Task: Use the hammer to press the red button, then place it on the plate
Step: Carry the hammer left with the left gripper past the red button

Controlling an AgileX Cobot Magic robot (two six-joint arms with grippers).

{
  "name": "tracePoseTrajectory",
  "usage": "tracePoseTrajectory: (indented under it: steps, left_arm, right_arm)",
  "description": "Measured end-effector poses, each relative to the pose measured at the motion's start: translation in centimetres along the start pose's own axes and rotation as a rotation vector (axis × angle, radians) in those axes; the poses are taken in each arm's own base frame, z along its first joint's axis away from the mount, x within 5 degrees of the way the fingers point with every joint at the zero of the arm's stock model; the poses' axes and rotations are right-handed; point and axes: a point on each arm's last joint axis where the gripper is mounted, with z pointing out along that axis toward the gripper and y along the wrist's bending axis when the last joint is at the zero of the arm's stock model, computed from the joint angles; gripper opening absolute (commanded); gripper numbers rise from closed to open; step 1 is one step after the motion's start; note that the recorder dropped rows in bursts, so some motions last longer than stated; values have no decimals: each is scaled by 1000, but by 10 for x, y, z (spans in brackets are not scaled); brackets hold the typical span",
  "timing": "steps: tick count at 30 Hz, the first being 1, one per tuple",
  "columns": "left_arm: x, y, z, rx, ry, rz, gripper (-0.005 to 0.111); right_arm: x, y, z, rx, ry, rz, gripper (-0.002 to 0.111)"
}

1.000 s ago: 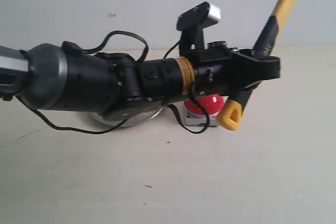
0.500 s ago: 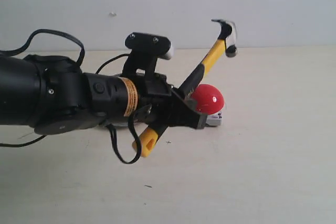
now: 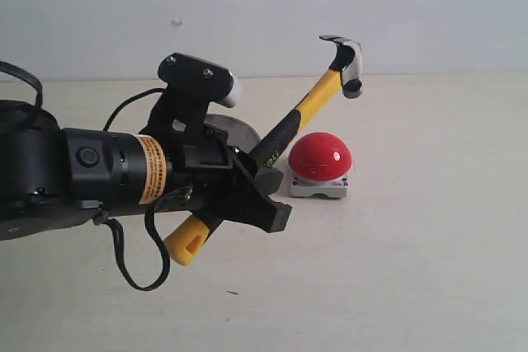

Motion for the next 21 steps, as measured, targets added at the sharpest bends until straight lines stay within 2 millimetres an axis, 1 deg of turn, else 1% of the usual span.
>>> tracePoseTrajectory:
  steps: [3,6,9,12,14,18,21]
  left_arm:
    - [-4,0,-7,-13,-9,2,0]
    - [-3,1,-13,-20,-10,28,0]
    - [-1,1,-16,-21,-6,45,0]
    - [2,1,-16,-21,1,68,0]
    - [4,1,-16,-17,3,84,0]
    - [6,1,-16,-9,1,96,0]
    - [6,1,-16,-8,2,100,0]
  right_arm:
    - [29,-11,4,5,-11,136,0]
    - [56,-26,10,52,-30,217,0]
    - [78,-39,12,104,-66,208,0]
    - [98,-48,11,133,-53,127,0]
    - [107,-51,10,136,-35,74,0]
    - [110,-51,10,131,-22,19,0]
    - [113,-51,10,132,10,19,0]
